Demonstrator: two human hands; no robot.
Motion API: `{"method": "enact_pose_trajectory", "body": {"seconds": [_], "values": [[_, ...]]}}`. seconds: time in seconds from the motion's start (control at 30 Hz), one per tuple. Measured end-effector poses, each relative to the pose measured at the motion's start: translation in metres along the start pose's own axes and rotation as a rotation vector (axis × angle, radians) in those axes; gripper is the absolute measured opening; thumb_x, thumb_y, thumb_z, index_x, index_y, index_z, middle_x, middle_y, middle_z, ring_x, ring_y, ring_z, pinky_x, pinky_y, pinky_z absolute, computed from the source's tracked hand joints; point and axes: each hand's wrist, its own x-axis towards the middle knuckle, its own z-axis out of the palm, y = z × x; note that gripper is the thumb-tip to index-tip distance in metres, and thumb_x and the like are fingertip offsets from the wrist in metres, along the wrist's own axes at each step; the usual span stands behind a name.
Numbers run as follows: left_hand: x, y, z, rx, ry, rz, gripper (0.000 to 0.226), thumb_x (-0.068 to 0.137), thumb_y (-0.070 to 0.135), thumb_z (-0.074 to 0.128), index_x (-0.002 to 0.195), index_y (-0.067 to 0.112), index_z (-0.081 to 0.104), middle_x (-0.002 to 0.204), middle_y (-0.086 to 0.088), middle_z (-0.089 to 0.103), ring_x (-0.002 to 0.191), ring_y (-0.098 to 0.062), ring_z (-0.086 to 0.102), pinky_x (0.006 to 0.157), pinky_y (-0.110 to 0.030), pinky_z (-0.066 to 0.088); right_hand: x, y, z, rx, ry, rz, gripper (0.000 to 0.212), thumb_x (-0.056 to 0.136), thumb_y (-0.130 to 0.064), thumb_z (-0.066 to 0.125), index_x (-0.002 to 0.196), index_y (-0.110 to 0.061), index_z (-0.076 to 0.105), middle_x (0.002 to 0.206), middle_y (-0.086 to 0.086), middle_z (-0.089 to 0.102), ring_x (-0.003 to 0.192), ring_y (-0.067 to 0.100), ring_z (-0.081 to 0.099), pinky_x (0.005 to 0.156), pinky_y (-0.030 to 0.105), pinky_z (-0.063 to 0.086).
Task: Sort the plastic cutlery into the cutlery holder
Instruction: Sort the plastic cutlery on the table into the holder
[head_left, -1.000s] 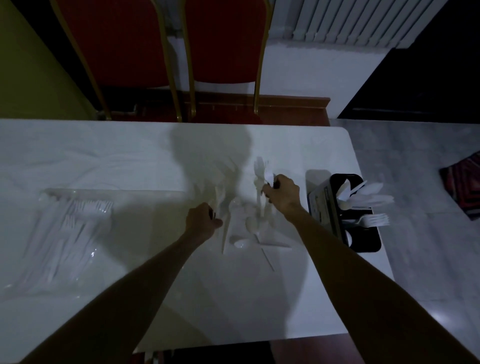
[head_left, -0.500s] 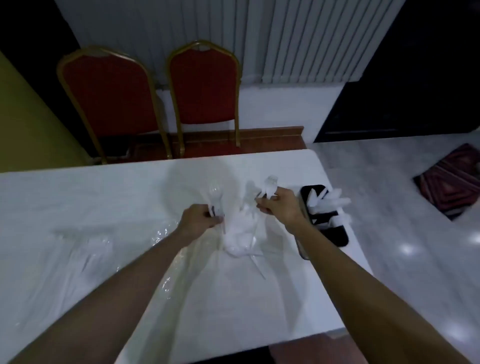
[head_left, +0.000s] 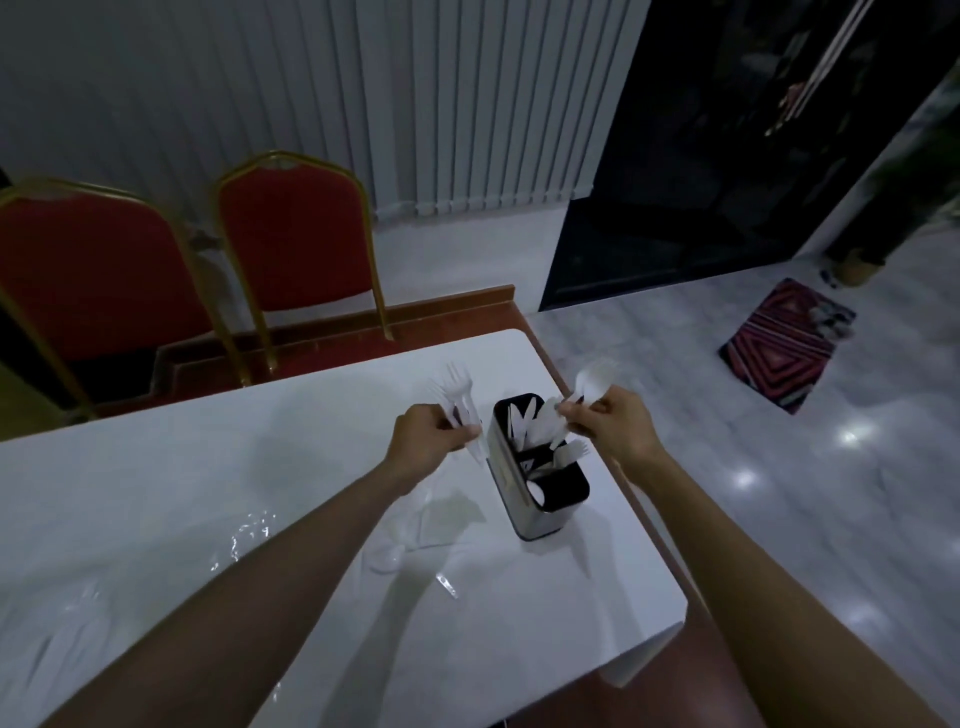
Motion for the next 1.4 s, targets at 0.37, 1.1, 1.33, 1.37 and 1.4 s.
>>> {"method": "enact_pose_trajectory", "body": {"seconds": [0.37,1.1,1.33,1.37,1.4], "values": [[0.008,0.007,0.015,0.051,-0.012,0.021,0.029,0.075,0.027,0.078,0.081,-0.001,0.071,0.079,-0.010,0.072,0.068,-0.015,0.062,0.059,-0.023,0.042,0.010,0.027,0.007,-0.479,-0.071,-0.104,0.025,0.073,-0.027,0.082,0.064,-0.014,0.063,0.055,-0.003,0.054,0.053,0.008,0.047,0.052,0.021,0.038],[-0.002,0.015,0.098,0.169,0.086,0.156,0.021,0.070,0.015,0.080,0.070,0.002,0.064,0.075,-0.017,0.069,0.070,-0.029,0.063,0.064,-0.035,0.048,0.014,0.048,-0.004,-0.536,-0.292,-0.135,0.051,0.077,-0.005,0.073,0.124,-0.010,0.054,0.110,0.005,0.066,0.097,0.016,0.064,0.074,0.008,0.048],[-0.005,0.010,0.105,0.279,-0.045,0.216,0.023,0.070,0.011,0.079,0.092,0.007,0.075,0.089,-0.008,0.075,0.074,-0.013,0.063,0.067,-0.015,0.041,0.013,0.048,-0.007,-0.565,-0.380,-0.161,0.061,0.075,0.000,0.066,0.131,-0.013,0.047,0.119,0.006,0.063,0.103,0.020,0.062,0.089,0.030,0.053],[-0.005,0.009,0.105,0.278,-0.053,0.206,0.027,0.069,0.008,0.078,0.096,0.007,0.074,0.092,-0.007,0.075,0.077,-0.012,0.064,0.069,-0.012,0.041,0.013,0.048,-0.008,-0.579,-0.389,-0.166,0.067,0.073,0.002,0.065,0.135,-0.014,0.044,0.124,0.006,0.060,0.107,0.021,0.060,0.089,0.029,0.051],[-0.005,0.008,0.105,0.278,-0.055,0.198,0.029,0.069,0.007,0.078,0.098,0.007,0.074,0.094,-0.007,0.075,0.079,-0.012,0.065,0.071,-0.012,0.042,0.013,0.049,-0.008,-0.594,-0.399,-0.174,0.073,0.072,0.003,0.065,0.138,-0.015,0.041,0.128,0.007,0.057,0.112,0.023,0.057,0.091,0.029,0.049]]}}
